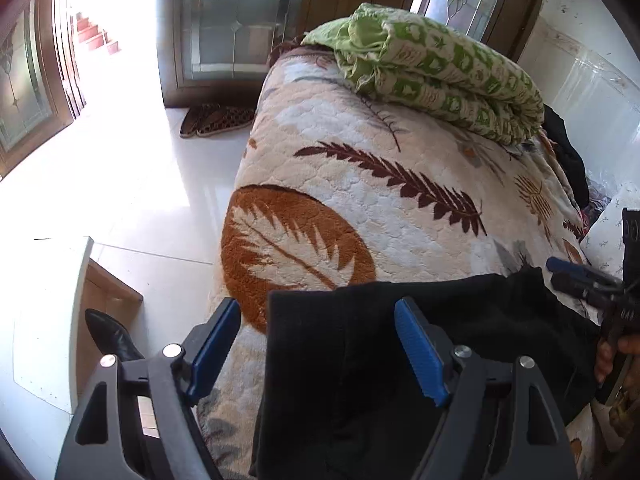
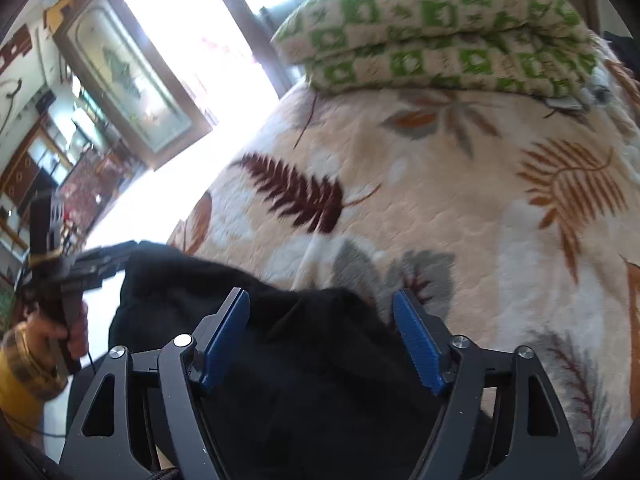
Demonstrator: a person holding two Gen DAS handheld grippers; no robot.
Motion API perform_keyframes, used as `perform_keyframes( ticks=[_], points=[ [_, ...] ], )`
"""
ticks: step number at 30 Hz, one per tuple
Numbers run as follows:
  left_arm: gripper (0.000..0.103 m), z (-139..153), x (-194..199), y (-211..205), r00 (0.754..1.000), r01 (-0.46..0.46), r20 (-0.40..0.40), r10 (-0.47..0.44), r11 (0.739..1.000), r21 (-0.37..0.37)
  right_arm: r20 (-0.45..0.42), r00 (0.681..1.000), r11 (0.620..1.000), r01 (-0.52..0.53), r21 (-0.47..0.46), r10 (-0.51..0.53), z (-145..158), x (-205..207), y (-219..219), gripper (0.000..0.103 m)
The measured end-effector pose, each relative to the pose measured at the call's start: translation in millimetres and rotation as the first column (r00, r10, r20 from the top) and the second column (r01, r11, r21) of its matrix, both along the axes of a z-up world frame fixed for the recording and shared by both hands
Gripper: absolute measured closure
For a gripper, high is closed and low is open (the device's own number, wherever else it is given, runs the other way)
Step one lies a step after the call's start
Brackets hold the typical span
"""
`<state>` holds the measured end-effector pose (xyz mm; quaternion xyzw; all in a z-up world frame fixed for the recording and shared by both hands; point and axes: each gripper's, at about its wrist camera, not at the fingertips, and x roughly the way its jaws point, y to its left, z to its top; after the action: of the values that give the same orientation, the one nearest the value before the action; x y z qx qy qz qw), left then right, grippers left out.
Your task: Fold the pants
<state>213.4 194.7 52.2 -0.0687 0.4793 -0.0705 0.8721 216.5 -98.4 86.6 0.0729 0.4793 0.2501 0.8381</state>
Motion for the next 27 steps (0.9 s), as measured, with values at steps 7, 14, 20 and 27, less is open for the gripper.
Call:
perform_keyframes(
  ticks=[7, 14, 20, 27],
  points=[
    [0.05, -10, 14, -1, 1.0, -0.014, -0.01, 0.014, 0.999, -0.046, 0.016, 0.999, 0.994, 0.03, -0.106, -0.029, -11, 4, 17, 0.094],
    [0.044, -26, 16, 9, 0.998, -0.066, -0.022, 0.064, 0.992, -0.105, 0.052, 0.984, 0.975, 0.173, -0.138, -0.168, -10, 27, -8, 0.095],
    [0.032, -6, -3, 19, 0.998, -0.061, -0.004, 0.061, 0.989, -0.134, 0.049, 0.988, 0.988, 0.148, -0.039, -0.146, 2, 12, -17, 0.042],
    [0.031, 28, -36, 2, 0.993, -0.01, 0.122, 0.006, 1.0, 0.028, 0.038, 0.999, 0.997, 0.0, -0.075, 0.003, -2, -2, 5, 0.04]
  ],
)
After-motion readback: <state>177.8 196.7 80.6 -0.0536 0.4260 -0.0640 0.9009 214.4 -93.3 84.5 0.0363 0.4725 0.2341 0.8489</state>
